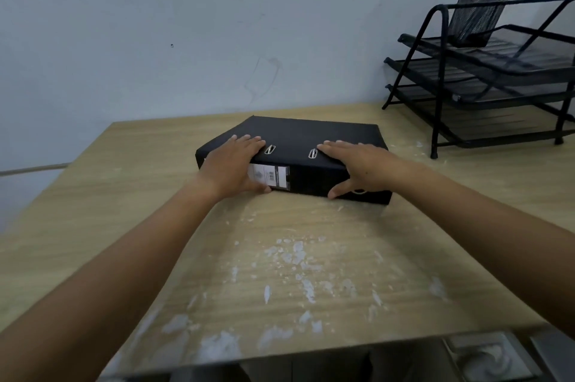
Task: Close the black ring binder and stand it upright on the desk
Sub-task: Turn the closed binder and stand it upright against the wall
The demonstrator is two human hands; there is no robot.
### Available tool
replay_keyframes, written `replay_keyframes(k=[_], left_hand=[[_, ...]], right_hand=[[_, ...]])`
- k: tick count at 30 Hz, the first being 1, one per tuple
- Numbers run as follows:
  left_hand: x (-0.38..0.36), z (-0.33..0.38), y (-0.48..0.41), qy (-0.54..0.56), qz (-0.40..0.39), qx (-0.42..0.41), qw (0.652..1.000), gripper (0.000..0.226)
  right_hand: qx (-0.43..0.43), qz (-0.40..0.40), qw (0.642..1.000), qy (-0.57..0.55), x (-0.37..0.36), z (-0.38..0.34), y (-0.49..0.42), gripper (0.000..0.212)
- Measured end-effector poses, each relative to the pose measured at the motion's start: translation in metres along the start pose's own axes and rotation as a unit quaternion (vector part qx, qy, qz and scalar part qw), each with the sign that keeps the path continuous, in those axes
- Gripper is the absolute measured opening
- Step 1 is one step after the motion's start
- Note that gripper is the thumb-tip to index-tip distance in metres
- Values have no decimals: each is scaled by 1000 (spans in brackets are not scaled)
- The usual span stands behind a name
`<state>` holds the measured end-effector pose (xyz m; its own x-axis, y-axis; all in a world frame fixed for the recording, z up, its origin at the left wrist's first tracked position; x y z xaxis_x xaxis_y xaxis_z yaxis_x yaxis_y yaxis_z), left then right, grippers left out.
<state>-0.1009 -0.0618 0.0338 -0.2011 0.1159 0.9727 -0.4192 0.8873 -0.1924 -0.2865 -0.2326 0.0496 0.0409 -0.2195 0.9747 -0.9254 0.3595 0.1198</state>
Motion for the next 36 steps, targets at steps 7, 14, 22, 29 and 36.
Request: replay_keyframes(k=[7, 14, 22, 29, 36], left_hand=[[0, 26, 26, -12, 38, 65, 997, 98], [-1, 44, 39, -51, 57, 90, 993, 93], [3, 38, 33, -68, 40, 44, 996, 95], [2, 36, 33, -58, 49, 5, 997, 97], [1, 41, 31, -70, 54, -12, 996, 94]], right_hand=[[4, -15, 999, -52, 5, 20, -3, 102], [-12, 68, 998, -11, -5, 14, 3, 97], [-4, 258, 965, -54, -35, 19, 29, 72], [-100, 362, 895, -241, -35, 46, 47, 63], [-133, 319, 785, -515, -48, 59, 48, 38]])
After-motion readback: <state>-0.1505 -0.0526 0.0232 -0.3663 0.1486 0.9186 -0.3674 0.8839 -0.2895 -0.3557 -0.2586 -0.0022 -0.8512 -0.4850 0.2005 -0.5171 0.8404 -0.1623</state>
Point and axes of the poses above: each hand's wrist, its own y-axis away from the middle knuckle, its own x-axis out of the back of the hand, z = x × y, the point moved 1 cm from there along -y, towards the middle knuckle, and after that the axes turned 8 degrees about -y, right-handed, at the moved point
